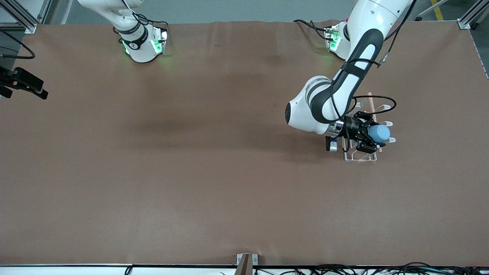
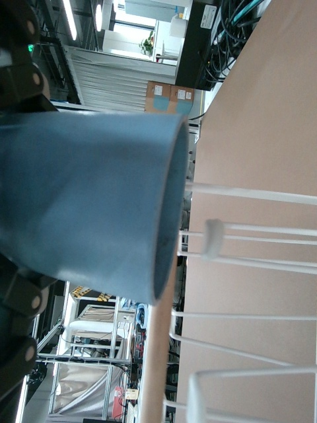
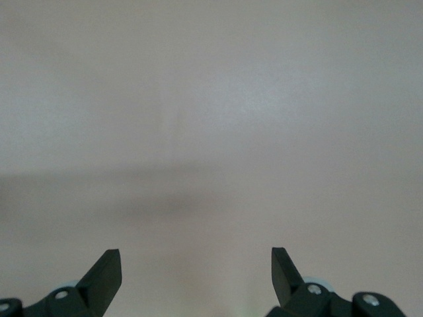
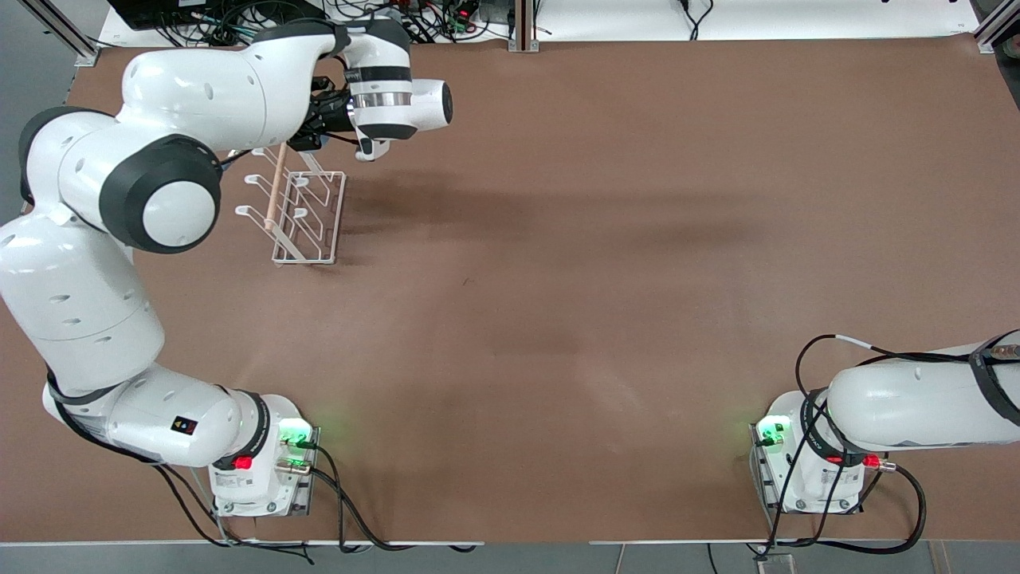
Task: Hang cup on cup holder
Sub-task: 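Lower the cup onto a rack hook with the left gripper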
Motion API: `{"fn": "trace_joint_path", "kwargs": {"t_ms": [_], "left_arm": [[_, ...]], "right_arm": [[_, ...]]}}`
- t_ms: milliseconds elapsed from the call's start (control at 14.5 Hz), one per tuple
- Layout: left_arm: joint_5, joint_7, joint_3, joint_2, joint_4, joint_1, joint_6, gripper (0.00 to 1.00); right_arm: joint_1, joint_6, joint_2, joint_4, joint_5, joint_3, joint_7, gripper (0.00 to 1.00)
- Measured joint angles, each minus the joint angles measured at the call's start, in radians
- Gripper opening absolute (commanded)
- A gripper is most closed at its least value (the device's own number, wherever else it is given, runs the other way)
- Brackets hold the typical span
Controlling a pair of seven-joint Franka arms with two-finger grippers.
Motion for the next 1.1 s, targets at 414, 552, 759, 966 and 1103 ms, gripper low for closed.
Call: {"fn": "trace_joint_path", "kwargs": {"t_ms": [414, 552, 759, 966, 1103], "left_arm": [[0.016, -0.070, 0.000, 0.052, 0.000, 0.000, -0.001, 0.69], [0.021, -0.091, 0.000, 0.069, 0.000, 0.000, -0.001, 1.00], [0.023, -0.122, -0.001, 0.080, 0.001, -0.001, -0.001, 1.00], [0.019, -0.133, -0.004, 0.079, 0.029, -0.001, -0.003, 1.00], [-0.056, -0.179, -0.017, 0.067, 0.093, -0.001, -0.006, 1.00]], "right_arm": [[0.000, 0.005, 0.000, -0.001, 0.000, -0.003, 0.000, 1.00], [0.000, 0.006, 0.000, -0.001, 0.000, -0.003, 0.000, 1.00], [0.000, 0.006, 0.000, -0.001, 0.000, -0.003, 0.000, 1.00], [0.000, 0.006, 0.000, -0.001, 0.000, -0.003, 0.000, 1.00], [0.000, 0.005, 0.000, -0.003, 0.000, -0.003, 0.000, 1.00]]}}
